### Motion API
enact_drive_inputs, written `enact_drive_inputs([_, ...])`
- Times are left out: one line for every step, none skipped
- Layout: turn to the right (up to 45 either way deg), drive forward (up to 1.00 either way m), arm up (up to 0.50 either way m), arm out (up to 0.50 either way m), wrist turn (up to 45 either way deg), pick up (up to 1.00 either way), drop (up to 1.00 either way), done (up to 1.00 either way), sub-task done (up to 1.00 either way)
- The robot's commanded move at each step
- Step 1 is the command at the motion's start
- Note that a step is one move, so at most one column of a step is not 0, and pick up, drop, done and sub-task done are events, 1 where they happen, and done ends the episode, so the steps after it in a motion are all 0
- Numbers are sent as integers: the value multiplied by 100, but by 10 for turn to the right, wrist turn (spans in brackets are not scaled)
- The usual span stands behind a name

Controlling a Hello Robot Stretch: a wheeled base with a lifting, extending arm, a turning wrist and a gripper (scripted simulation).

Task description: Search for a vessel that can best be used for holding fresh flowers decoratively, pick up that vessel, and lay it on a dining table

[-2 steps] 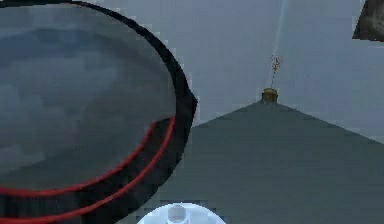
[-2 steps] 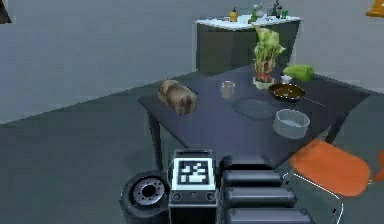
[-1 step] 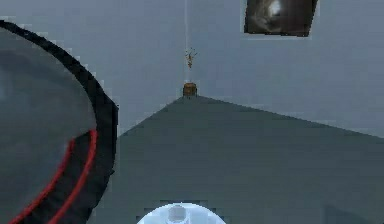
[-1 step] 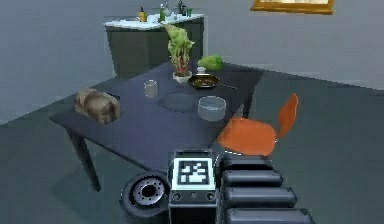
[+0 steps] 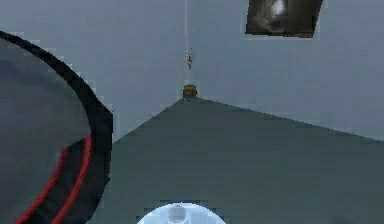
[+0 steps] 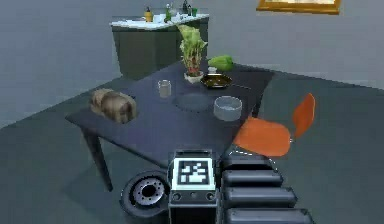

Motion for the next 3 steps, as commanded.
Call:
enact_drive_inputs([300, 0, 0, 0, 0, 0, 0, 0, 0])
enact_drive_inputs([0, 100, 0, 0, 0, 0, 0, 0, 0])
enact_drive_inputs([0, 50, 0, 0, 0, 0, 0, 0, 0])
